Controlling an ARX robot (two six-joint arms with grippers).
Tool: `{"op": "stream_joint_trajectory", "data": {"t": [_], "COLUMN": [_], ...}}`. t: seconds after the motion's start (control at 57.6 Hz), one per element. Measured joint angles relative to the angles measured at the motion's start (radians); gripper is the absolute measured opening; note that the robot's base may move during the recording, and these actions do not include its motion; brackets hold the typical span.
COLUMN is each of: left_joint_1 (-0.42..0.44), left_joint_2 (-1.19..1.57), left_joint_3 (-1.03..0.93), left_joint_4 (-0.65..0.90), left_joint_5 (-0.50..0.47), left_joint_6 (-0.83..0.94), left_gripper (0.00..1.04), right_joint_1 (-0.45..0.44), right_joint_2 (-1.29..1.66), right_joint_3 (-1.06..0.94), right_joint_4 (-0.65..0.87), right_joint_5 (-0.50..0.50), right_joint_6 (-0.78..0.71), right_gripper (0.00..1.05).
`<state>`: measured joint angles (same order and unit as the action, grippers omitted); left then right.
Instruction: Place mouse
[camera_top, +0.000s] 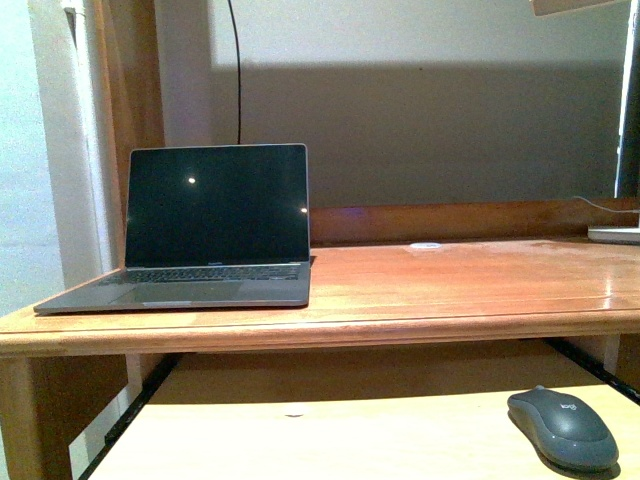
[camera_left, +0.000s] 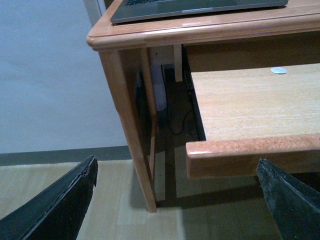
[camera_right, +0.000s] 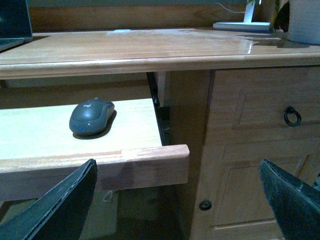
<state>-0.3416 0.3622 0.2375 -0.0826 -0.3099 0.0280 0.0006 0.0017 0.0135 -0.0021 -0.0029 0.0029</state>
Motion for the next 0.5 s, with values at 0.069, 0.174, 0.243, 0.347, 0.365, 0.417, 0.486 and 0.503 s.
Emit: {"op": "stream_joint_trajectory", "data": {"t": [0.069, 0.174, 0.243, 0.347, 0.365, 0.417, 0.486, 0.503], "left_joint_1": [0.016, 0.094, 0.188, 0.318, 0.325, 0.332, 0.333, 0.333], "left_joint_2": [-0.098, -0.207, -0.243, -0.269, -0.272, -0.28, -0.287, -0.29], "left_joint_3": [0.0, -0.067, -0.093, -0.132, -0.137, -0.146, -0.154, -0.157], "left_joint_4": [-0.081, 0.042, 0.057, 0.06, 0.061, 0.064, 0.066, 0.068], "left_joint_5": [0.003, 0.089, 0.207, 0.289, 0.292, 0.305, 0.307, 0.307], "left_joint_6": [-0.013, -0.016, -0.018, -0.019, -0.019, -0.019, -0.019, -0.019], "left_gripper": [0.97, 0.82, 0.71, 0.53, 0.5, 0.41, 0.3, 0.27], "right_joint_1": [0.0, 0.0, 0.0, 0.0, 0.0, 0.0, -0.006, -0.014], "right_joint_2": [0.0, 0.0, 0.0, 0.0, 0.0, 0.0, 0.01, 0.03], "right_joint_3": [0.0, 0.0, 0.0, 0.0, 0.0, 0.0, 0.004, 0.016], "right_joint_4": [0.0, 0.0, 0.0, 0.0, 0.0, 0.0, -0.014, -0.046], "right_joint_5": [0.0, 0.0, 0.0, 0.0, 0.0, 0.0, -0.026, -0.069], "right_joint_6": [0.0, 0.0, 0.0, 0.0, 0.0, 0.0, 0.015, 0.04], "right_gripper": [0.97, 0.97, 0.97, 0.97, 0.97, 0.97, 0.97, 0.97]}}
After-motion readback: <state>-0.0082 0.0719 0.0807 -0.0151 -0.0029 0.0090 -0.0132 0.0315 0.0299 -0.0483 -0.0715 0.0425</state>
